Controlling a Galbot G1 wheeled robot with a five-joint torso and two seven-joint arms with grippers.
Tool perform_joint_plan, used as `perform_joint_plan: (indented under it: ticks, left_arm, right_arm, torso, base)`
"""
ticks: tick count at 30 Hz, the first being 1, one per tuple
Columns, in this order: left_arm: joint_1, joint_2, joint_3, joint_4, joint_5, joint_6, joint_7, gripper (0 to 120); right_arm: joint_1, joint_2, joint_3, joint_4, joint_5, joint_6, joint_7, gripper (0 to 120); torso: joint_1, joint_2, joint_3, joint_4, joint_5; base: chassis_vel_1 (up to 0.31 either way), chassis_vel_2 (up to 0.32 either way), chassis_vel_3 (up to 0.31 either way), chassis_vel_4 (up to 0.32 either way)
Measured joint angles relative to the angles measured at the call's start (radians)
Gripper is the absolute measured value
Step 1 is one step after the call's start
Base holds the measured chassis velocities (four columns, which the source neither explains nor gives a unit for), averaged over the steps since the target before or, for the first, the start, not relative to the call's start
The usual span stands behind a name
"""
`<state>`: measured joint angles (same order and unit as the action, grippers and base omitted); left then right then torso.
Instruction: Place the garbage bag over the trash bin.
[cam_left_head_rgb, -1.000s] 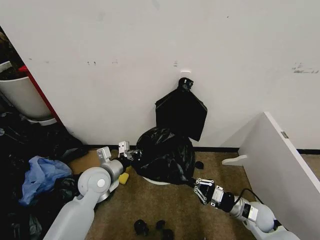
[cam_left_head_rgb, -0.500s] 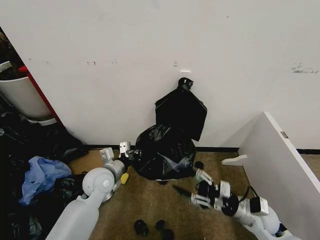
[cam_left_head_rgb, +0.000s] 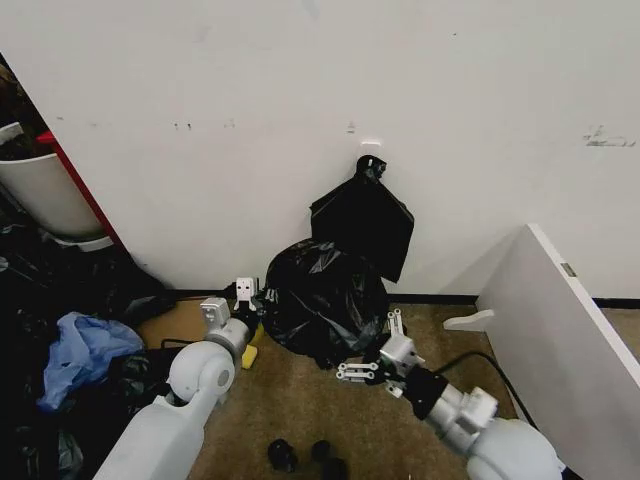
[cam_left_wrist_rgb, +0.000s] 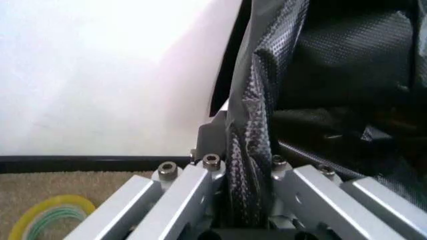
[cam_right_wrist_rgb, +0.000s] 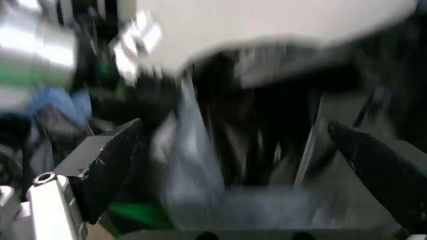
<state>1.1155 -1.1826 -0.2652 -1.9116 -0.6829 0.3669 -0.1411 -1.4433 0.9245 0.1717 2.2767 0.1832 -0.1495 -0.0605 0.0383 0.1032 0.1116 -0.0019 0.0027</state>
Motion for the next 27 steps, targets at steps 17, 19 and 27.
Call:
perform_joint_plan:
  ticks: [17,19,27]
  left_arm:
    - [0.001,0.006,-0.016,-0.003,-0.033,0.008,-0.027,2]
    - [0.002,0.007,-0.018,-0.005,-0.037,0.009,-0.029,2]
    - [-0.001,0.013,-0.033,-0.014,-0.110,0.030,-0.066,2]
  right_arm:
    - [0.026,0.014,0.048,-0.193,0.011,0.274,-0.360,39]
    - [0.028,0.015,0.053,-0.206,0.012,0.315,-0.392,36]
    - [0.038,0.028,0.055,-0.280,0.070,0.590,-0.564,7]
  torso:
    - [0.000,0.000,0.000,-0.0001,0.0001]
    - [0.000,0.000,0.000,0.0000,0.0000]
    - [0.000,0.000,0.000,-0.0001,-0.0001]
  base:
    - [0.000,0.000,0.000,0.000]
    - [0.000,0.000,0.000,0.000]
    - [0.000,0.000,0.000,0.000]
